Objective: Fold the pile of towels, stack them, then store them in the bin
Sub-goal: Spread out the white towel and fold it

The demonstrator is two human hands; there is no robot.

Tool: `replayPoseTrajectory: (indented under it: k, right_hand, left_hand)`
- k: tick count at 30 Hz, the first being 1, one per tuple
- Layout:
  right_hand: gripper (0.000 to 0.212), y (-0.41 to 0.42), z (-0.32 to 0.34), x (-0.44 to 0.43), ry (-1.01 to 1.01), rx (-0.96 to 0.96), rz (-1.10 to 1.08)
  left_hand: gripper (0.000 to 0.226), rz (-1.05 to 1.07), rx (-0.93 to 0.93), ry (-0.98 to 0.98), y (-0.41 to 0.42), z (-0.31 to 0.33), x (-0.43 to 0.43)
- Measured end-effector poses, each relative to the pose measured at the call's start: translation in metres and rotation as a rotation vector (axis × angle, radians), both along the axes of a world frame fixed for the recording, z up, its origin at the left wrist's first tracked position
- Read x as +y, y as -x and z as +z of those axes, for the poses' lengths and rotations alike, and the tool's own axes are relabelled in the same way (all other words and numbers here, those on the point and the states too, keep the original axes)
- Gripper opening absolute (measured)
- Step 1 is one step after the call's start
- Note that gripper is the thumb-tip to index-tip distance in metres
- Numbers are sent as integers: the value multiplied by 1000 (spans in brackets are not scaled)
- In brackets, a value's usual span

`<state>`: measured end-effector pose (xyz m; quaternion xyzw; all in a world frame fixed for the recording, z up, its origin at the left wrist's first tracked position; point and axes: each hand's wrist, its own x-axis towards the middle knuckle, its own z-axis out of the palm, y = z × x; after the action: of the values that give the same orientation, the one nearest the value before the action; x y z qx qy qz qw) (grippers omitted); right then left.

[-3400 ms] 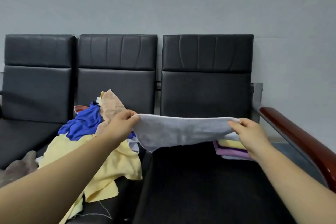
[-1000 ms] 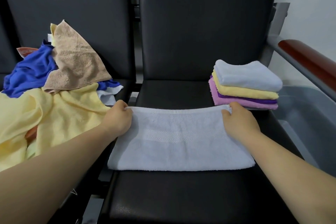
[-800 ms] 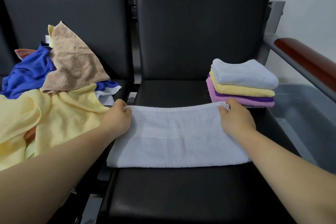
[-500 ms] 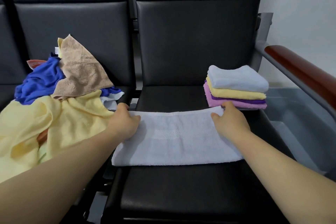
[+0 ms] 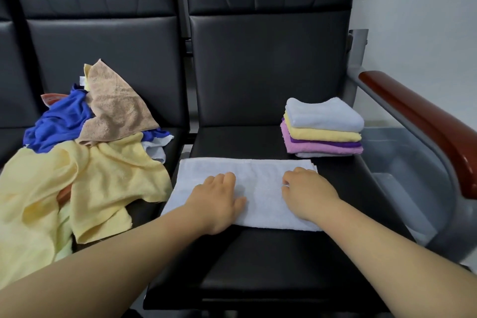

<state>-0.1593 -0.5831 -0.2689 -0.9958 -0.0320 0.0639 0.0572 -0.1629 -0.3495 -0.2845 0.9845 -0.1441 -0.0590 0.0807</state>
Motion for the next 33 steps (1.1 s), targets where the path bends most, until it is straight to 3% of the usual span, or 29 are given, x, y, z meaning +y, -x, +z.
replayPoseTrajectory:
  k: [5,10,14,19,22,24,27,29,31,33]
  right_hand:
    - [20,22,8,16,64,59,-26]
    - [23,43,3,30,-98,66,77]
    - [21,43,7,25,-213,83,73]
    - [16,39,6,20,-256,98,62]
    - [16,38,9,15,-302,142,60]
    - [17,39,12,12,-347,171,66]
    - [14,42,14,7,-433,222,78]
    - [15,43,15,5,-485,272,84]
    - [34,46,17,4,-527,305,86]
    - [49,52,21,4,-507,307,108]
  left_hand:
    - [49,-65,11,-120,-25,-6,-6]
    - [60,40,57,-144,-34,-6,-2]
    - [63,167,-18,34,-19,-2,5]
    - [60,166,264,489,12,9,12]
    - [52,123,564,844,37,18,13]
    - [51,16,701,903,49,20,15]
    - [48,-89,602,765,56,21,18]
    - [25,-41,429,726,56,25,15]
    - [9,31,308,754,54,29,11]
    - [10,101,243,811,51,31,10]
